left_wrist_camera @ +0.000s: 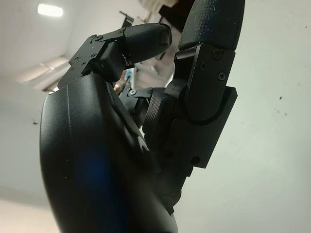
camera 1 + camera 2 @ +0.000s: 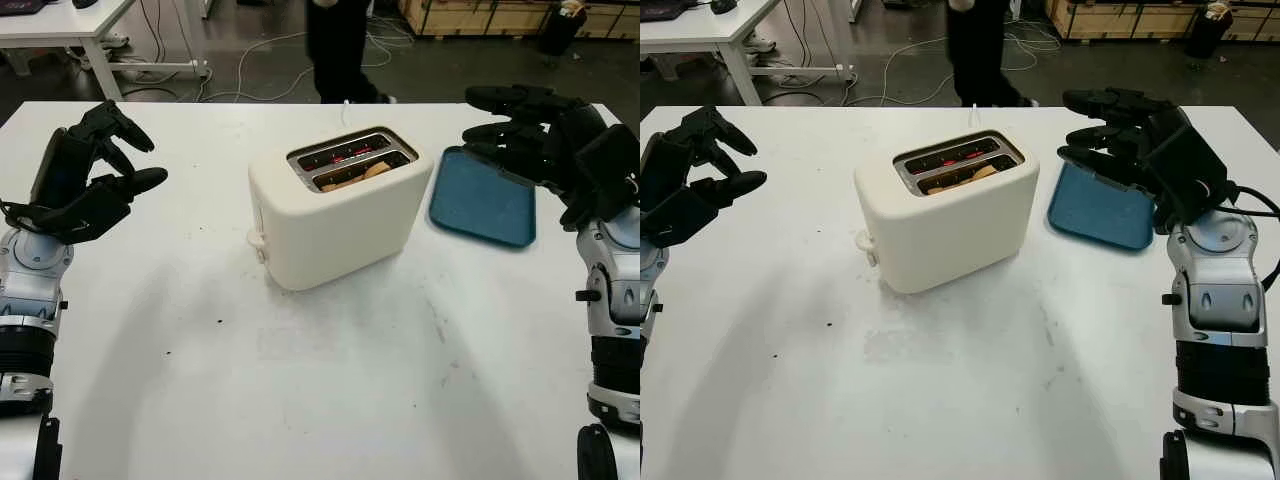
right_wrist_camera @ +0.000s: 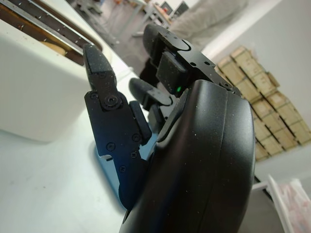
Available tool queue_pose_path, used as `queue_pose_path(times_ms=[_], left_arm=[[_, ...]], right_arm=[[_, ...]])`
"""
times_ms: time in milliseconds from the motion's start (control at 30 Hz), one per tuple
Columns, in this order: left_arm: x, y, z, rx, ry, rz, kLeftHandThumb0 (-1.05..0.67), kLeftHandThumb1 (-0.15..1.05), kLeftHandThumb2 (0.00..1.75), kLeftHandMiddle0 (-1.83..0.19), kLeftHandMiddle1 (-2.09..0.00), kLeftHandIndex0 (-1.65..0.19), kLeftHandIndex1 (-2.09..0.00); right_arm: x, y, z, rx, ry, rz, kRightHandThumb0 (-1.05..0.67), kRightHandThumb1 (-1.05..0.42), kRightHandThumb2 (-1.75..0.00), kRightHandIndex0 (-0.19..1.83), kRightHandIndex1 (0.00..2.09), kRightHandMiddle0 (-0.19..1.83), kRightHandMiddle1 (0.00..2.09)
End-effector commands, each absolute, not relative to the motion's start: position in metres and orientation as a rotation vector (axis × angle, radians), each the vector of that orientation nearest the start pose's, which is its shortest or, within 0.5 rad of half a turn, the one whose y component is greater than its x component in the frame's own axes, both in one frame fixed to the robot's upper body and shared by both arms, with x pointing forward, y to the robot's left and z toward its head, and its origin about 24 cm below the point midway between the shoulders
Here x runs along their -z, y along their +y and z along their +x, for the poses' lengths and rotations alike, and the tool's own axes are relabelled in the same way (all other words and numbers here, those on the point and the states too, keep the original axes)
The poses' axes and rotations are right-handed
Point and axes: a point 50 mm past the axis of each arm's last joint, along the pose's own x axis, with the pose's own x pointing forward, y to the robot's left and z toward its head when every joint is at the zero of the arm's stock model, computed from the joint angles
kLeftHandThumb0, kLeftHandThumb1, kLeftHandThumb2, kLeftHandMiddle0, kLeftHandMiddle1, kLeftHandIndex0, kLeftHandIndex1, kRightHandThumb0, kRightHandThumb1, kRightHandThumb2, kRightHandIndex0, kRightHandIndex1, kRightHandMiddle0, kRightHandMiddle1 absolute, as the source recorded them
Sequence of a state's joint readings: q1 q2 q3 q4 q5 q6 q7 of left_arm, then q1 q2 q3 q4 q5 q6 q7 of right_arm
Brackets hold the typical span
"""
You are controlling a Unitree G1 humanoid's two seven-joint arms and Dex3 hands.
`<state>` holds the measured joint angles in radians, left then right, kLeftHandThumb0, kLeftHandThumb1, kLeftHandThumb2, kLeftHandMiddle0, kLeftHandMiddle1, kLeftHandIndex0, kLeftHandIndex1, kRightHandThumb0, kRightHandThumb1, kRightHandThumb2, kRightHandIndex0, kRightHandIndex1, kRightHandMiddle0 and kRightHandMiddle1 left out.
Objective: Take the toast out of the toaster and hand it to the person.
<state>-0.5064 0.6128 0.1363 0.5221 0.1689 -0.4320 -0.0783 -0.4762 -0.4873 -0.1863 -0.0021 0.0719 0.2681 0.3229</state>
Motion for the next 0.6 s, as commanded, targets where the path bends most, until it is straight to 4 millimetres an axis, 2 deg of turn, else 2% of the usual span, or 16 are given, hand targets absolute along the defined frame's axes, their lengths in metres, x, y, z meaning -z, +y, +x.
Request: queue_pose_path(times_ms=[0,567], left_arm=[[-0.1661,0.2810,0.3252,-0.060,-0.414,0.731,-1.05,0.92,0.21,-0.55,-1.64,-0.38,-1.58],[-0.1644,0.2767,0.3270,-0.054,-0.407,0.730,-1.05,0.92,0.19,-0.57,-1.61,-0.40,-1.58]], right_arm=[[-0.1941,-0.2366,0.3189,-0.135,-0.235,-0.367,-0.40,-0.79,0.00,0.49,0.73,0.76,0.01],[-0.1962,-0.2388,0.3160,-0.120,-0.221,-0.368,-0.29,-0.79,0.00,0.50,0.70,0.76,0.00]])
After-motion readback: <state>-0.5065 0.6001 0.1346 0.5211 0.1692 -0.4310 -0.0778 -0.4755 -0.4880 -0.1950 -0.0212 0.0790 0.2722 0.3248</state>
